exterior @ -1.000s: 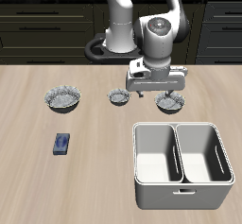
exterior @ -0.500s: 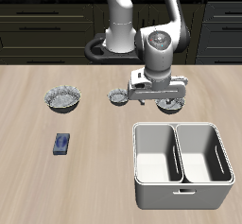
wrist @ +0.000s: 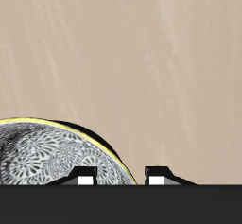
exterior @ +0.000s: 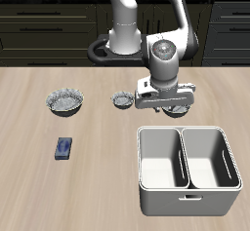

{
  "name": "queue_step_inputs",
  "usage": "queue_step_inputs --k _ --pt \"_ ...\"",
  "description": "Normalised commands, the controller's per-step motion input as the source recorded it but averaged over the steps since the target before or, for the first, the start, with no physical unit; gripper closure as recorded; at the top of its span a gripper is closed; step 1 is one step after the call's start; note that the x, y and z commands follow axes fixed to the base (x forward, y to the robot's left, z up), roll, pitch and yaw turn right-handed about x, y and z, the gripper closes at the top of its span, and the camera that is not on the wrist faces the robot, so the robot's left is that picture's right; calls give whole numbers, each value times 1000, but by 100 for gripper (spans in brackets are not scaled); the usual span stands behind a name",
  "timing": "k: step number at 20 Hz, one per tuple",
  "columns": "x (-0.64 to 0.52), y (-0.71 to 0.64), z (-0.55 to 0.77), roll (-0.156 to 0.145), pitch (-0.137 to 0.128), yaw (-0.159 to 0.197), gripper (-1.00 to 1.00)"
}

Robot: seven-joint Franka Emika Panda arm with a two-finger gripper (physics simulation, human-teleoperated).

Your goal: Stack the middle-sized bowl on the largest bowl and stack the smallest bowl on the middle-sized bowl

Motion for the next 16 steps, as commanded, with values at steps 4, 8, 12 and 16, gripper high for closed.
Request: queue_step_inputs --k 4,8,12,16 --pt "-55 -17 261 12 -41 -10 100" --pt "20 -48 221 -13 -34 3 100" --pt "6 -9 351 4 -51 13 100" --pt "-17 -79 502 -6 -74 5 100"
